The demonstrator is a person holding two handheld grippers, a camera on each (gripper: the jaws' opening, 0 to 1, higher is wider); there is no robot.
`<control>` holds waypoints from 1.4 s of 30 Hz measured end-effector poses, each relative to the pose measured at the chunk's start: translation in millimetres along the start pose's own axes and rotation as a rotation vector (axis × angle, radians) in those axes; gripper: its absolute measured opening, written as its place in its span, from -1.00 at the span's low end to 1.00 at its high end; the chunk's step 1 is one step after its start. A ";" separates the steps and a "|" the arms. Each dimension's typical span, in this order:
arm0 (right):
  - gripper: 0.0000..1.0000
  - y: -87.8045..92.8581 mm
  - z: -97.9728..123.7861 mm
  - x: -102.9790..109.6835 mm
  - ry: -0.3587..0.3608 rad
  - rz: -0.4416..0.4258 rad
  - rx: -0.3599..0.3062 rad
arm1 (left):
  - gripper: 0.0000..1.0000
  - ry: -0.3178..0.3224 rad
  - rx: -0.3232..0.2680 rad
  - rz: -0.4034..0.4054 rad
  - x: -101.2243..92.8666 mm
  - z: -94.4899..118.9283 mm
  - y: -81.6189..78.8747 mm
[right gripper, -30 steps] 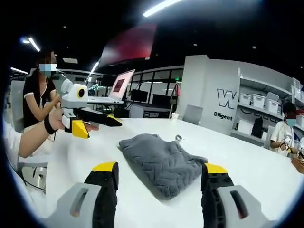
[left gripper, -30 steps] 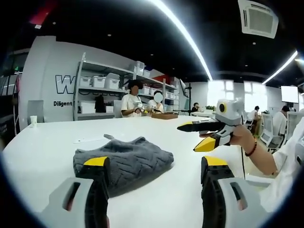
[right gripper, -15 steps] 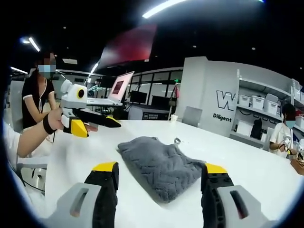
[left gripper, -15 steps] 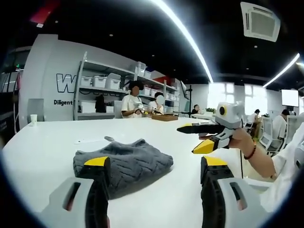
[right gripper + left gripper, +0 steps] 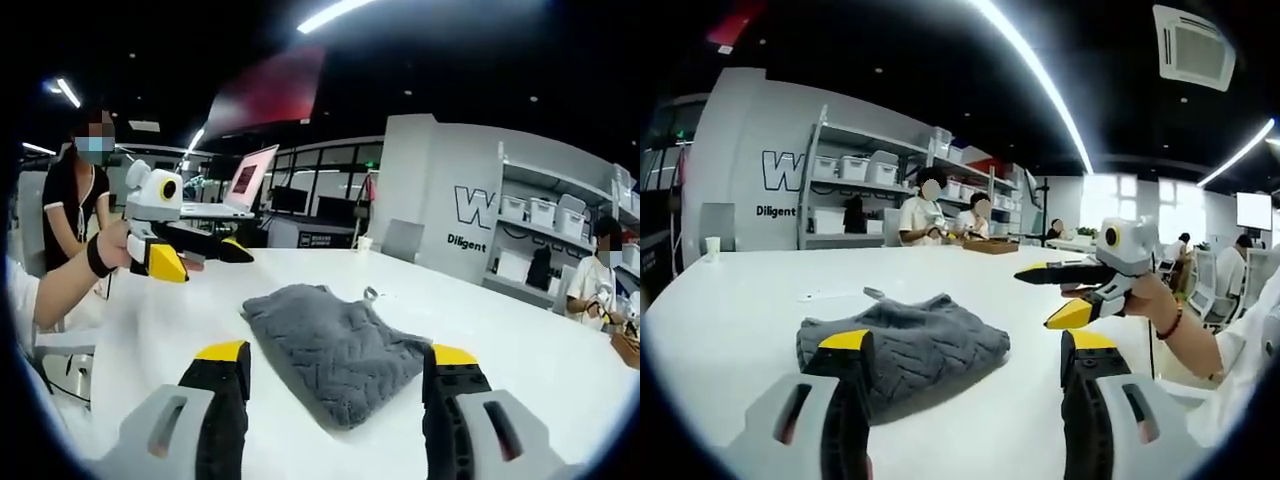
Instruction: Open the folded towel by lifting each exposed corner and separating the folded layers until the towel lies flat within the target outline without major curled edges
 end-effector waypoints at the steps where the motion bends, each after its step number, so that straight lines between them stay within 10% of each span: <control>1: 0.35 0.3 -0.3 -0.2 -0.001 -0.003 0.002 | 0.49 0.002 0.002 0.001 0.3 -0.7 -0.1; 42: 0.28 -2.4 -12.0 -11.9 0.007 -0.028 -0.009 | 0.48 0.003 0.010 0.023 8.3 -17.6 8.0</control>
Point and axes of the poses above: the point that each gripper's makers call its tool centre point, and the gripper's own axes: z roughly backward along the fingers, x roughly to its left, y roughly out of its underside, the point moved 6 cm from there along z, roughly backward along the fingers, and after that the axes turned 15 degrees about -y, right-handed, at the moved point
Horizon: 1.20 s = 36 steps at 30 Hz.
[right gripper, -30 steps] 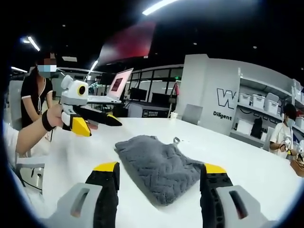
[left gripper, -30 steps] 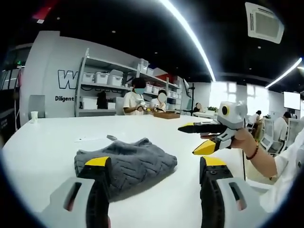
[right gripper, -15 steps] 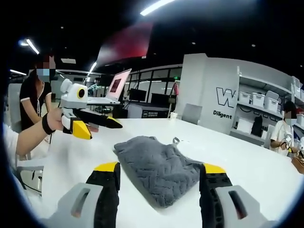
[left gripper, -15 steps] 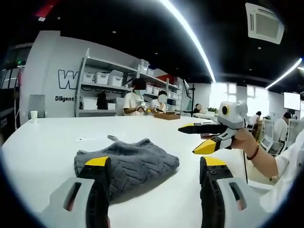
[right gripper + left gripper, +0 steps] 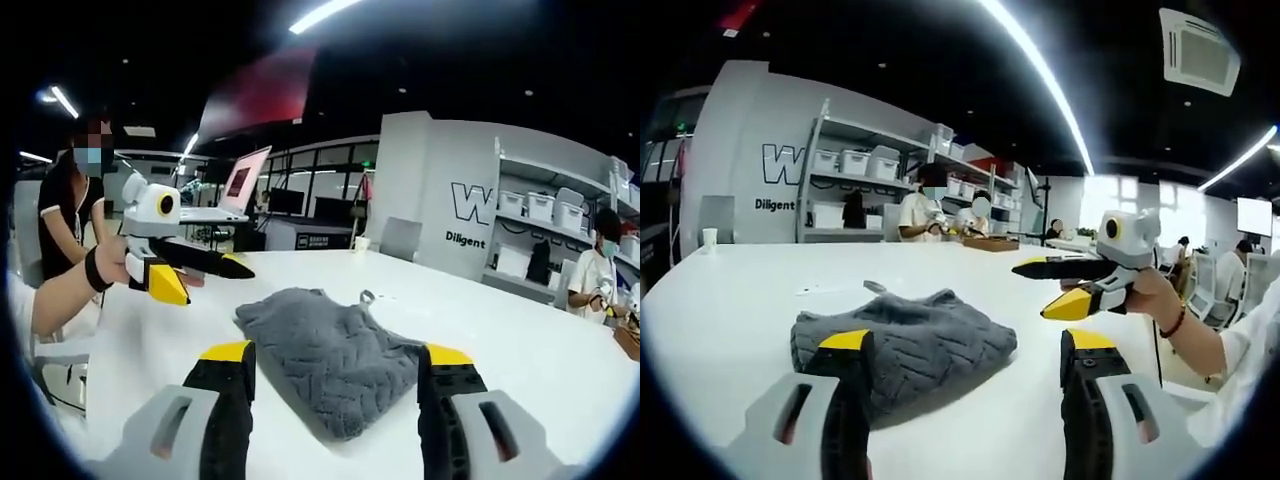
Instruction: Open the folded towel by lifting each exposed corner and separating the folded layers until the towel lies flat within the target outline without major curled edges
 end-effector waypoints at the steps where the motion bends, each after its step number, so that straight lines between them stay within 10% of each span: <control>1: 0.28 0.1 -1.1 -0.2 0.001 -0.001 0.004 | 0.48 0.002 -0.002 -0.003 -0.7 0.3 -0.2; 36: 0.25 7.9 -7.8 1.1 0.007 -0.044 0.008 | 0.42 -0.058 0.019 0.011 13.2 -8.3 -1.9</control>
Point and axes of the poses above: the point that each gripper's makers call its tool centre point, and the gripper's own axes: z roughly backward along the fingers, x roughly to its left, y roughly out of its underside, the point moved 6 cm from there along z, roughly backward along the fingers, and after that the axes turned 15 degrees about -y, right-handed, at the moved point
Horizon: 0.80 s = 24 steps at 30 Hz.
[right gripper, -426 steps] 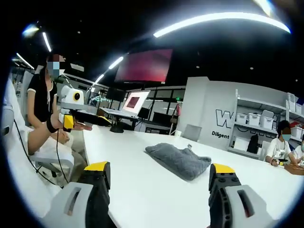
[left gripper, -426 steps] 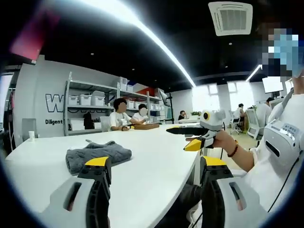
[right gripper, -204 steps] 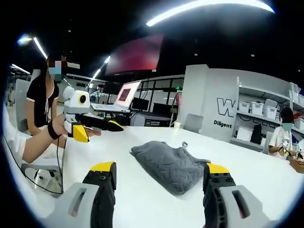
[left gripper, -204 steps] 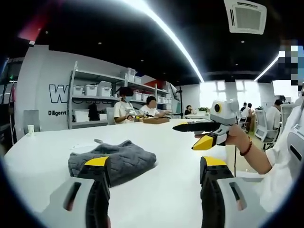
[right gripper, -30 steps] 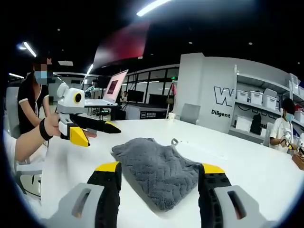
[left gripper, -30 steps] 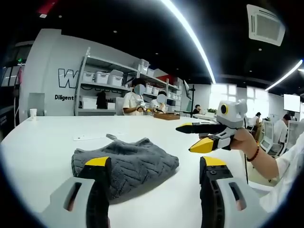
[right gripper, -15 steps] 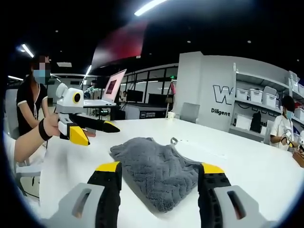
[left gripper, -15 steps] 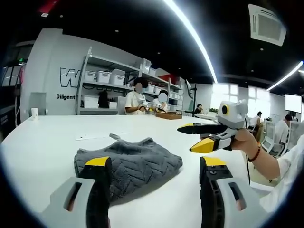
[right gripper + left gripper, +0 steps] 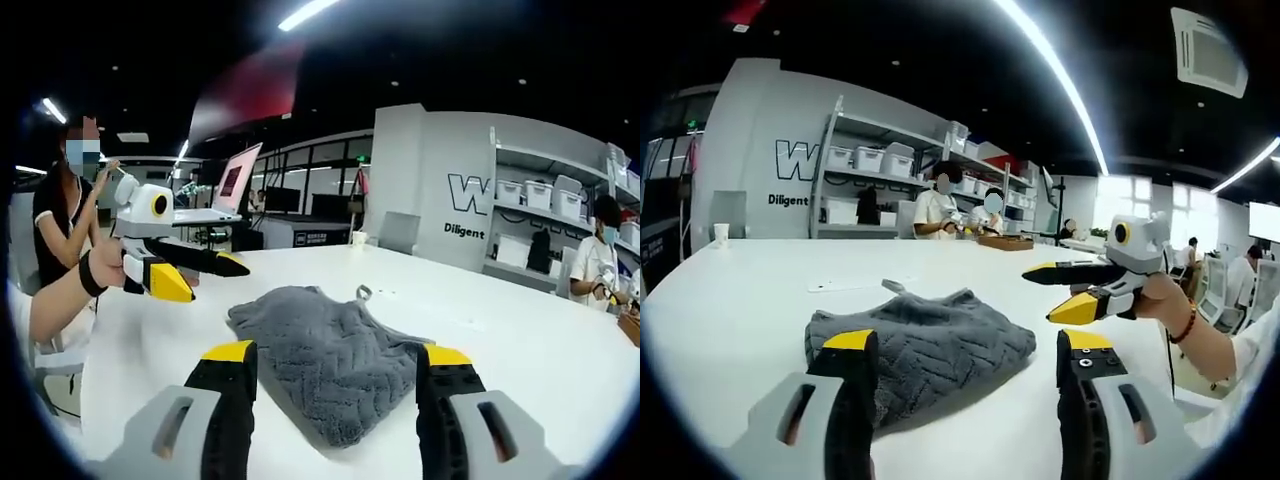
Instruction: Open the folded towel by lifting each exposed corner and separating the folded layers until the towel lies flat within the target outline without major curled edges
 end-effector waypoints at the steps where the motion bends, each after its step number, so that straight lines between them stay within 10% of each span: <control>1: 0.25 0.5 0.0 0.5 -0.001 0.002 0.003 | 0.42 0.000 0.000 0.000 0.0 -0.2 0.0; 24: 0.22 3.7 -8.7 -1.0 -0.006 -0.021 0.012 | 0.41 -0.051 0.046 -0.002 11.3 -7.6 5.8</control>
Point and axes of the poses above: the point that each gripper's makers call its tool centre point, and the gripper's own axes: z roughly backward along the fingers, x roughly to its left, y roughly out of its underside, the point moved 6 cm from there along z, roughly backward along the fingers, and after that the axes turned 15 degrees about -y, right-handed, at the moved point
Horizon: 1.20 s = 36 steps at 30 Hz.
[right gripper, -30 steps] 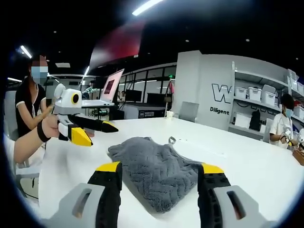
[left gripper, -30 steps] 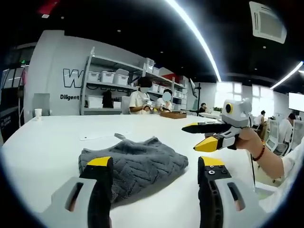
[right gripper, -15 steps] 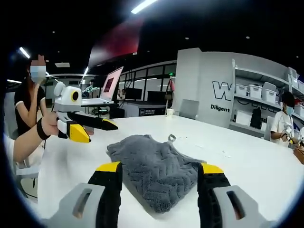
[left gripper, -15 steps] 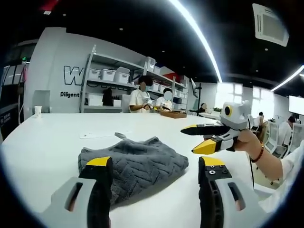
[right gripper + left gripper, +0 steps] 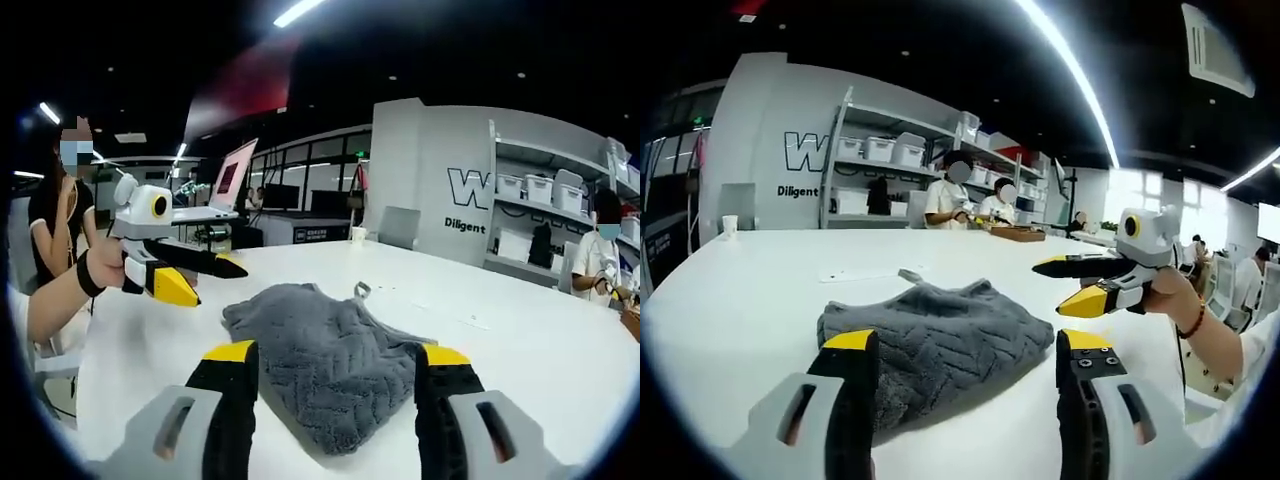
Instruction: Open the folded towel by lifting each exposed corner and separating the folded layers until the towel lies flat within the target outline without major curled edges
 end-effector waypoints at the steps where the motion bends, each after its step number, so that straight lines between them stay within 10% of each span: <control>1: 0.22 0.1 -0.1 -0.1 0.000 -0.001 -0.001 | 0.41 0.007 0.001 0.003 0.3 -2.0 -0.5; 36: 0.20 9.3 -11.0 -19.4 0.019 -0.039 0.006 | 0.40 -0.031 0.005 -0.022 13.5 -21.1 2.7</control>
Point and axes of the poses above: the point that each gripper's makers call its tool centre point, and the gripper's own axes: z roughly backward along the fingers, x roughly to its left, y roughly out of its underside, the point moved 6 cm from there along z, roughly backward along the fingers, and after that the axes turned 15 degrees about -y, right-handed, at the moved point
